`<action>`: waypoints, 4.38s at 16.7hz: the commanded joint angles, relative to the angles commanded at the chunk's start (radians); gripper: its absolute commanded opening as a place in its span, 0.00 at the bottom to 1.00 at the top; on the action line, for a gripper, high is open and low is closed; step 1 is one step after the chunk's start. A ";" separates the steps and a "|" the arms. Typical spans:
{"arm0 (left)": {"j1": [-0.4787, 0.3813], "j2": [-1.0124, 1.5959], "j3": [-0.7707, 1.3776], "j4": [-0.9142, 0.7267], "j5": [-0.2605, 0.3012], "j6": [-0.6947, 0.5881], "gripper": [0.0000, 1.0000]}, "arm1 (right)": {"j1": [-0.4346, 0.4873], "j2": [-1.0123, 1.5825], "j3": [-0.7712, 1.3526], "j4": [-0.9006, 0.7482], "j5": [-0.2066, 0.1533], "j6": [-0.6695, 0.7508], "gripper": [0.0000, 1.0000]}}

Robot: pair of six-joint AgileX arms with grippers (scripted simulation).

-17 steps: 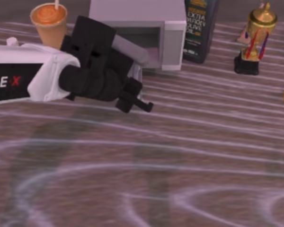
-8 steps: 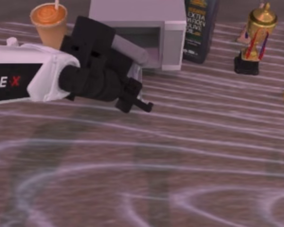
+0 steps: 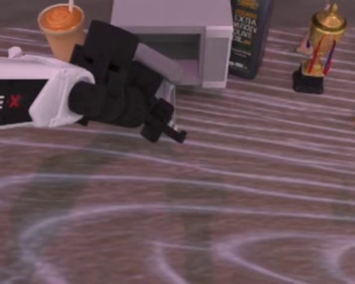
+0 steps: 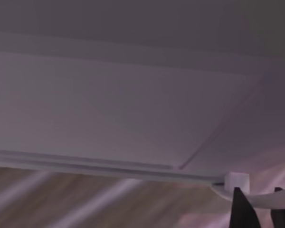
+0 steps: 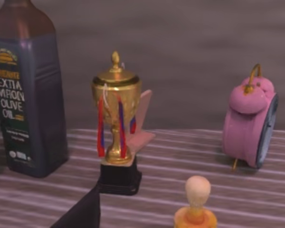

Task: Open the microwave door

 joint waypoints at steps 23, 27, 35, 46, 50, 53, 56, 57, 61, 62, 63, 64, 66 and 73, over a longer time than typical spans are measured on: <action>0.013 -0.005 -0.008 -0.005 0.016 0.025 0.00 | 0.000 0.000 0.000 0.000 0.000 0.000 1.00; 0.013 -0.005 -0.008 -0.005 0.016 0.025 0.00 | 0.000 0.000 0.000 0.000 0.000 0.000 1.00; 0.040 -0.019 -0.023 -0.019 0.067 0.090 0.00 | 0.000 0.000 0.000 0.000 0.000 0.000 1.00; 0.042 -0.019 -0.024 -0.020 0.069 0.093 0.00 | 0.000 0.000 0.000 0.000 0.000 0.000 1.00; 0.042 -0.019 -0.024 -0.020 0.069 0.093 0.00 | 0.000 0.000 0.000 0.000 0.000 0.000 1.00; 0.042 -0.019 -0.024 -0.020 0.069 0.093 0.00 | 0.000 0.000 0.000 0.000 0.000 0.000 1.00; 0.042 -0.019 -0.024 -0.020 0.069 0.093 0.00 | 0.000 0.000 0.000 0.000 0.000 0.000 1.00; 0.042 -0.019 -0.024 -0.020 0.069 0.093 0.00 | 0.000 0.000 0.000 0.000 0.000 0.000 1.00; 0.034 -0.019 -0.027 -0.021 0.076 0.088 0.00 | 0.000 0.000 0.000 0.000 0.000 0.000 1.00; 0.036 -0.019 -0.027 -0.022 0.078 0.091 0.00 | 0.000 0.000 0.000 0.000 0.000 0.000 1.00; 0.041 -0.019 -0.029 -0.025 0.083 0.100 0.00 | 0.000 0.000 0.000 0.000 0.000 0.000 1.00; 0.046 -0.021 -0.030 -0.028 0.090 0.112 0.00 | 0.000 0.000 0.000 0.000 0.000 0.000 1.00; 0.057 -0.027 -0.030 -0.032 0.103 0.132 0.00 | 0.000 0.000 0.000 0.000 0.000 0.000 1.00; 0.072 -0.030 -0.034 -0.041 0.121 0.163 0.00 | 0.000 0.000 0.000 0.000 0.000 0.000 1.00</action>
